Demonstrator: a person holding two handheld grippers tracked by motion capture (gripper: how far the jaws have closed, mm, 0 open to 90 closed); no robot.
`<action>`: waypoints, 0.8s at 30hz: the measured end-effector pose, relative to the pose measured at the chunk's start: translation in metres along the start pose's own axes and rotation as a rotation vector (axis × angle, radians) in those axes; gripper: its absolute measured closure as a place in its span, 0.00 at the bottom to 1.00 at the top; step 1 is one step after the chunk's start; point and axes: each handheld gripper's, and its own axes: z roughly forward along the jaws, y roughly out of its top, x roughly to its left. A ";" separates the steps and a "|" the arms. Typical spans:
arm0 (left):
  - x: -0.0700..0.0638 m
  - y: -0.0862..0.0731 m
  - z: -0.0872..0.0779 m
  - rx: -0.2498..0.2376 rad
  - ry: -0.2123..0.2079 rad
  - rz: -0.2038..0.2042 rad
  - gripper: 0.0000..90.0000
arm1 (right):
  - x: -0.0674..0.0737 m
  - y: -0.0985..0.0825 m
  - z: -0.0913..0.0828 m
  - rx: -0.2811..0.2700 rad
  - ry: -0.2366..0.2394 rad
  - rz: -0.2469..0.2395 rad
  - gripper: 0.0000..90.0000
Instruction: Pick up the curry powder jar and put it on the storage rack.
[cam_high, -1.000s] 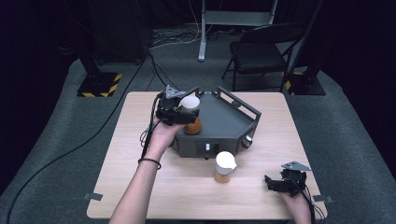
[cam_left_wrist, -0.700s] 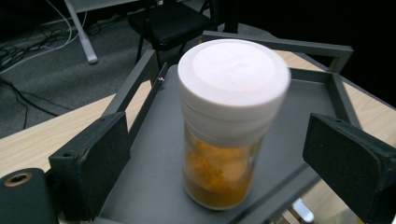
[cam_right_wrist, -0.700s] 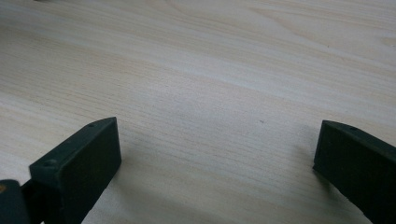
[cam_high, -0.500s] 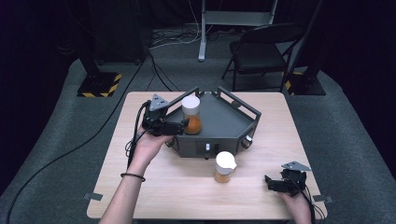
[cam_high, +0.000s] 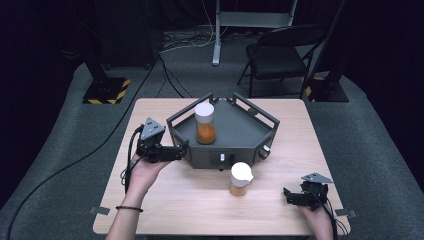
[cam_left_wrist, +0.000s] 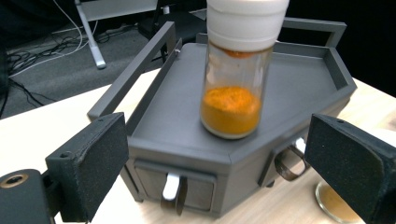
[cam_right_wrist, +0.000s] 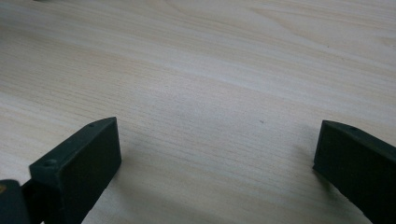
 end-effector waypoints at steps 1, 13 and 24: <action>-0.001 -0.002 -0.002 0.001 0.003 0.003 0.07 | 0.000 0.000 0.000 0.000 0.000 0.000 0.00; -0.017 -0.058 -0.020 0.026 0.050 0.031 0.07 | 0.000 0.000 0.000 0.000 0.000 0.000 0.00; -0.008 -0.116 -0.027 0.019 0.082 -0.037 0.07 | 0.000 0.000 0.000 0.000 -0.001 0.001 0.00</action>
